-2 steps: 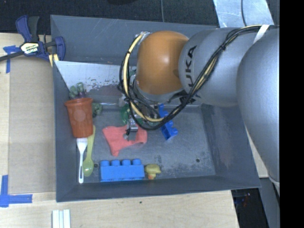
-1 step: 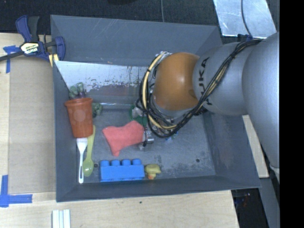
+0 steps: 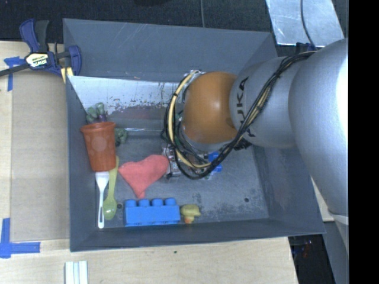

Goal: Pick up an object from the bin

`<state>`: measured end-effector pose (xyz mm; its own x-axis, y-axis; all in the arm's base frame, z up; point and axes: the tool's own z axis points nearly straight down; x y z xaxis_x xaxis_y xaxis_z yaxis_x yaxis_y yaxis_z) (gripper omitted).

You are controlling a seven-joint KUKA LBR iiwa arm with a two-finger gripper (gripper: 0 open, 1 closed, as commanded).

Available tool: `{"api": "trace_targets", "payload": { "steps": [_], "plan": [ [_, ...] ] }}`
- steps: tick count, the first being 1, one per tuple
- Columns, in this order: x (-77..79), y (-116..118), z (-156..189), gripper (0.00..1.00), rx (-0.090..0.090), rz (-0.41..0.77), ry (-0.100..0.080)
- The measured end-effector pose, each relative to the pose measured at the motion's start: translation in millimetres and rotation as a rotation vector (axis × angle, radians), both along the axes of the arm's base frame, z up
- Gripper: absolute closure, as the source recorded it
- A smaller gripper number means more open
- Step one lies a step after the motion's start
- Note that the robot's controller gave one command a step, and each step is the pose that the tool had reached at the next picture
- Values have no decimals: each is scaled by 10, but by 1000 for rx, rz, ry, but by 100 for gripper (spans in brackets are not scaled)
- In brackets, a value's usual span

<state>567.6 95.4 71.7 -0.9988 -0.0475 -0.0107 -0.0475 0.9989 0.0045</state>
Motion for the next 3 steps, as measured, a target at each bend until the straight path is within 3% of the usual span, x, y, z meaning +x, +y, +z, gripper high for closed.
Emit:
{"api": "trace_targets", "payload": {
  "steps": [1, 3],
  "plan": [
    [1, -4, 0, 100, 0, -2, 0],
    [-53, 126, 1538, 100, -2, 65, 9]
  ]
}}
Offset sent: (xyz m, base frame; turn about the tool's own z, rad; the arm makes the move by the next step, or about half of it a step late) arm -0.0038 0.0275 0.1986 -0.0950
